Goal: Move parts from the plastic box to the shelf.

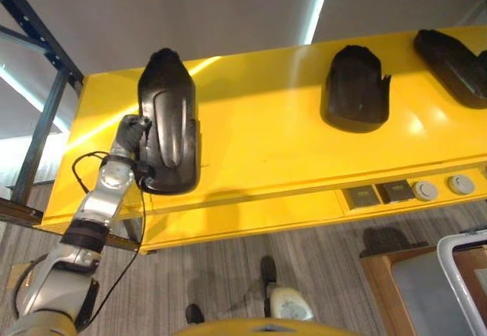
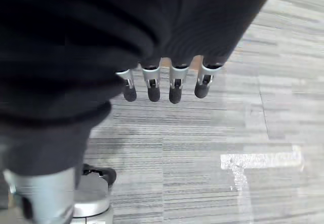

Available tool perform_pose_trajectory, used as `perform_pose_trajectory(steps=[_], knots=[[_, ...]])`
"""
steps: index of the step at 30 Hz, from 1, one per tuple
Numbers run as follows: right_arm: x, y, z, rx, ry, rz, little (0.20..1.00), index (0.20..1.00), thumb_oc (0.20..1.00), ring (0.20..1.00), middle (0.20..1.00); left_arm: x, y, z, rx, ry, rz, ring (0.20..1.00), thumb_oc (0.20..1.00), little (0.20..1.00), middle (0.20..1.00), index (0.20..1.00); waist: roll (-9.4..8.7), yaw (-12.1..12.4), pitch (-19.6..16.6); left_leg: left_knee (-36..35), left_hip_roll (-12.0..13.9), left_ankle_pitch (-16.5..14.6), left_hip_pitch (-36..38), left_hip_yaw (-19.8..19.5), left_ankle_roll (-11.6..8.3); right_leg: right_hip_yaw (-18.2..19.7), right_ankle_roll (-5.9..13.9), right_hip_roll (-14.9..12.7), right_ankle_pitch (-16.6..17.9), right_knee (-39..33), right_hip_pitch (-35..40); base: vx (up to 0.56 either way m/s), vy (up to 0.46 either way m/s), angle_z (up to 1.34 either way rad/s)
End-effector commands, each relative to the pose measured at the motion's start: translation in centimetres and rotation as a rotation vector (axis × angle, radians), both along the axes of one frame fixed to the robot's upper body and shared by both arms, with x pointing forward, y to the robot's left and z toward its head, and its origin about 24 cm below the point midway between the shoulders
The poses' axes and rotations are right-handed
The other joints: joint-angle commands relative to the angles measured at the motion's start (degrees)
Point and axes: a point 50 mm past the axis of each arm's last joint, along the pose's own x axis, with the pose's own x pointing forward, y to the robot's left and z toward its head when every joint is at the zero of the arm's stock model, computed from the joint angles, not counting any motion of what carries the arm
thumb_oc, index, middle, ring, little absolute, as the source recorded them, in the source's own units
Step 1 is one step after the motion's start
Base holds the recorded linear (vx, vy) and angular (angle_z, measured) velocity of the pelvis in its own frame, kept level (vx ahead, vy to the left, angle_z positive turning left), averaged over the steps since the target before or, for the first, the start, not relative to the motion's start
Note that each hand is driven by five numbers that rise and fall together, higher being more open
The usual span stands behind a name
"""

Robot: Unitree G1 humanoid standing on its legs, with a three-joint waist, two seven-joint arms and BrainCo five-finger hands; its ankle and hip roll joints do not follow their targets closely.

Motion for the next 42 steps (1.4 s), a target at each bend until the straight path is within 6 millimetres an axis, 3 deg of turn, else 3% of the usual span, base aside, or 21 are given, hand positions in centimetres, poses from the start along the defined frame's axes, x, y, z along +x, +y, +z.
perform_pose_trajectory(steps=[1, 5, 6, 7, 8, 9, 12, 16, 19, 20, 21, 29, 34, 35, 36, 42], knots=[[0.5, 0.1, -0.1, 0.007, 0.023, 0.021, 1.000, 1.000, 1.000, 1.000, 1.000, 1.9, 0.7, 5.0, 0.032, -0.156, 0.043, 0.200, 0.200, 0.200, 0.200, 0.200, 1.90, -0.9, 2.0, 0.0, 3.4, 1.5, 1.5, -0.6, 0.22, 0.5, -0.41, -4.7, -4.7, 0.0, 2.6, 0.00, 0.000, 0.00], [0.8, 0.3, -0.1, 0.028, -0.023, -0.109, 1.000, 1.000, 1.000, 1.000, 1.000, 2.2, 0.8, 3.9, 0.030, -0.109, 0.076, 0.200, 0.200, 0.200, 0.200, 0.200, 2.39, -1.3, 2.6, 0.0, 3.3, 1.3, 1.2, -0.7, 0.35, 0.5, -0.54, -4.9, -4.7, 0.0, 2.5, 0.00, 0.000, 0.00], [1.9, 0.1, 0.1, 0.010, -0.064, -0.097, 1.000, 1.000, 1.000, 1.000, 1.000, 2.3, 0.9, 3.7, 0.025, -0.102, 0.095, 0.200, 0.200, 0.200, 0.200, 0.200, 2.57, -1.5, 2.9, 0.0, 3.2, 1.2, 1.0, -0.4, 0.49, 0.7, -0.71, -4.9, -4.6, 0.0, 2.2, -0.04, 0.020, 0.01], [2.9, -0.2, 0.4, -0.041, -0.066, 0.027, 1.000, 1.000, 1.000, 1.000, 1.000, 2.4, 0.9, 4.0, 0.025, -0.107, 0.095, 0.200, 0.200, 0.200, 0.200, 0.200, 2.75, -1.5, 3.2, 0.0, 3.2, 1.2, 0.8, -0.3, 0.44, 0.8, -0.78, -4.9, -4.4, 0.0, 2.0, -0.04, 0.020, 0.01], [2.9, -0.2, 0.4, -0.041, -0.066, 0.028, 1.000, 1.000, 1.000, 1.000, 1.000, 2.4, 0.9, 4.0, 0.025, -0.108, 0.095, 0.200, 0.200, 0.200, 0.200, 0.200, 2.75, -1.6, 3.3, 0.0, 3.2, 1.2, 0.8, -0.4, 0.44, 0.8, -0.78, -4.9, -4.5, 0.0, 2.0, -0.06, -0.002, 0.01], [5.8, 0.6, 0.9, -0.110, -0.024, 0.594, 1.000, 1.000, 1.000, 1.000, 1.000, 2.7, 1.3, 4.8, 0.058, -0.115, 0.092, 0.200, 0.200, 0.200, 0.200, 0.200, 2.74, -0.9, 4.2, 0.0, 3.3, 1.1, 0.8, -0.4, 0.05, 0.4, -0.75, -4.9, -4.6, 0.0, 2.2, -0.06, -0.018, 0.01], [5.9, -0.3, 1.4, -0.127, 0.050, 0.825, 1.000, 1.000, 1.000, 1.000, 1.000, 3.0, 1.6, 5.0, 0.078, -0.108, 0.090, 0.200, 0.200, 0.200, 0.200, 0.200, 2.24, -0.6, 4.8, 0.0, 3.2, 2.0, 0.4, -0.9, 0.13, -0.1, -0.79, -5.0, -4.8, 0.0, 2.1, -0.04, -0.021, 0.00], [5.6, -2.5, 2.2, -0.166, 0.067, 0.750, 1.000, 1.000, 1.000, 1.000, 1.000, 3.4, 1.4, 5.2, 0.092, -0.095, 0.086, 0.200, 0.200, 0.200, 0.200, 0.200, 1.82, -0.5, 5.0, 0.0, 3.2, 2.3, 0.4, -0.8, 0.19, -0.4, -0.76, -5.2, -4.9, 0.0, 2.3, -0.02, -0.040, 0.01], [4.5, -4.8, 2.7, -0.186, 0.032, 0.413, 1.000, 1.000, 1.000, 1.000, 1.000, 3.6, 1.2, 5.0, 0.111, -0.071, 0.075, 0.200, 0.200, 0.200, 0.200, 0.200, 1.69, -0.6, 4.8, 0.0, 3.3, 2.1, 0.7, -0.7, 0.27, -0.6, -0.68, -5.3, -4.9, 0.0, 2.5, 0.00, -0.036, 0.01], [4.2, -6.1, 3.2, -0.204, -0.025, 0.177, 1.000, 1.000, 1.000, 1.000, 1.000, 3.7, 1.0, 4.9, 0.110, -0.067, 0.073, 0.200, 0.200, 0.200, 0.200, 0.200, 1.77, -0.6, 4.4, 0.0, 3.3, 1.8, 0.7, -0.7, 0.42, -0.5, -0.72, -5.3, -5.0, 0.0, 2.6, 0.02, -0.035, -0.01], [4.1, -6.5, 3.4, -0.214, -0.042, 0.110, 1.000, 1.000, 1.000, 1.000, 1.000, 3.7, 1.1, 5.0, 0.114, -0.067, 0.073, 0.200, 0.200, 0.200, 0.200, 0.200, 1.78, -0.7, 4.2, 0.0, 3.3, 1.7, 0.8, -0.6, 0.41, -0.5, -0.71, -5.2, -5.0, 0.0, 2.6, 0.02, -0.035, -0.01], [4.0, -6.1, 3.2, -0.190, -0.007, 0.174, 1.000, 1.000, 1.000, 1.000, 1.000, 3.5, 1.1, 4.2, 0.125, -0.037, 0.076, 0.200, 0.200, 0.200, 0.200, 0.200, 1.74, -0.2, 3.6, 0.0, 3.4, 1.5, 0.8, -0.8, 0.08, -0.4, -0.56, -5.0, -5.1, 0.0, 2.7, 0.00, 0.000, 0.00], [4.9, -4.3, 2.4, -0.139, -0.027, 0.227, 1.000, 1.000, 1.000, 1.000, 1.000, 3.3, 1.3, 3.2, 0.113, -0.005, 0.090, 0.200, 0.200, 0.200, 0.200, 0.200, 1.82, 0.1, 3.4, 0.0, 3.5, 1.3, 0.6, -0.9, 0.16, -0.4, -0.65, -4.9, -5.1, 0.0, 2.7, 0.00, 0.000, 0.00], [4.9, -4.0, 2.3, -0.132, -0.028, 0.233, 1.000, 1.000, 1.000, 1.000, 1.000, 3.3, 1.3, 3.1, 0.112, -0.003, 0.093, 0.555, 0.555, 0.555, 0.555, 0.555, 1.82, 0.1, 3.3, 0.0, 3.5, 1.3, 0.6, -0.9, 0.10, -0.3, -0.61, -4.9, -5.1, 0.0, 2.7, 0.00, 0.000, 0.00], [4.8, -3.7, 2.2, -0.125, -0.025, 0.242, 1.000, 1.000, 1.000, 1.000, 1.000, 3.4, 1.3, 3.1, 0.121, 0.002, 0.092, 1.000, 1.000, 1.000, 1.000, 1.000, 1.77, 0.1, 3.3, 0.0, 3.5, 1.2, 0.7, -0.9, 0.02, -0.3, -0.56, -4.8, -5.2, 0.0, 2.8, 0.00, 0.000, 0.00], [4.4, -3.5, 2.0, -0.122, -0.006, 0.267, 1.000, 1.000, 1.000, 1.000, 1.000, 3.7, 1.0, 2.6, 0.094, 0.028, 0.111, 1.000, 1.000, 1.000, 1.000, 1.000, 1.74, -0.1, 3.3, 0.0, 3.6, 1.1, 0.6, -0.9, -0.09, -0.4, -0.50, -4.7, -5.1, 0.0, 2.8, 0.00, 0.000, 0.00]])
